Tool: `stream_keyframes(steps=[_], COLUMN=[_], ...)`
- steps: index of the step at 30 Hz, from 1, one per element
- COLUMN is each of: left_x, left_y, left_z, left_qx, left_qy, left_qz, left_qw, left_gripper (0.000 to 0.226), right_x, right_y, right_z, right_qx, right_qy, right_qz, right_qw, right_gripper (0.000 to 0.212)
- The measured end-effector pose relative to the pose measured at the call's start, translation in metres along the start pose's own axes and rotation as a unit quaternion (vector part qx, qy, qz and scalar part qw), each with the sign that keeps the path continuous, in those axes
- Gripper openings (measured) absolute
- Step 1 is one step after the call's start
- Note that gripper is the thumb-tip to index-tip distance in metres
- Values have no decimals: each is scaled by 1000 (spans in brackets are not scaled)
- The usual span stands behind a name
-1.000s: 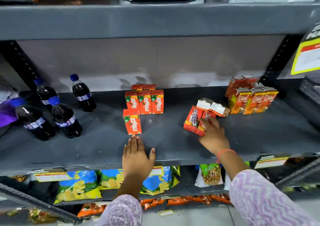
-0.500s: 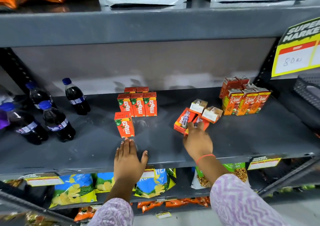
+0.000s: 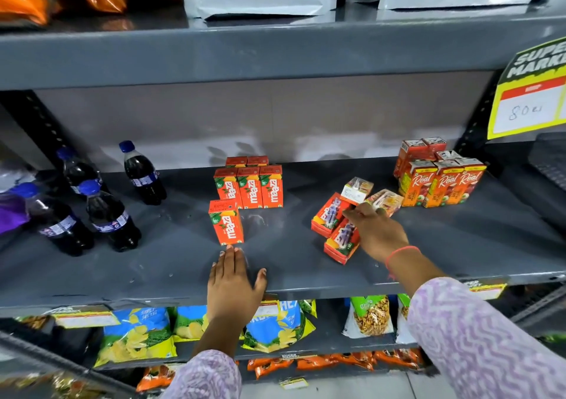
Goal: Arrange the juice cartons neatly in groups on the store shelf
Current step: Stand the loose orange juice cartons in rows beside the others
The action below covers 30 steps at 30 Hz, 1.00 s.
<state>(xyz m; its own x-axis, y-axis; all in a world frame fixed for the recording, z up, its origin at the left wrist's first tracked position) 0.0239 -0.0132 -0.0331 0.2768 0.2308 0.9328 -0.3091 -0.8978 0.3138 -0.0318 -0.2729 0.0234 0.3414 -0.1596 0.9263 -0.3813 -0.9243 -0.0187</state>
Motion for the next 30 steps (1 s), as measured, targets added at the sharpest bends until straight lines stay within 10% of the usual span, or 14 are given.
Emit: stream_keyframes(steps=[12,30], left_x=[2,17], left_y=[0,-53], left_z=[0,11], left_qx=[-7,44], left_qy=[20,-28], left_qz=[-1,13], left_qw=[1000,999], left_gripper=[85,77], right_x=[22,91], right_y=[11,-105], right_z=[1,2], right_qx=[9,156], right_qy=[-66,4], right_qz=[-116,198], right_qw=[991,968], right_gripper=[65,32])
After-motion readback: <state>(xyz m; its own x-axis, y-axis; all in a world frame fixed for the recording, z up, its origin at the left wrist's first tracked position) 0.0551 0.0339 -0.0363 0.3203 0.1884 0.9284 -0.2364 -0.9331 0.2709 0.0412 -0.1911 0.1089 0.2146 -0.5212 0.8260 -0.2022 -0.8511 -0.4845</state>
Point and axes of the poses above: each hand's wrist, its own z-axis towards the middle knuckle, its own x-axis out of the back of the hand, y = z × x, the point moved 6 cm from there along z, towards the middle knuckle, and after that the axes turned 13 degrees about -y, right-handed, at the moved point
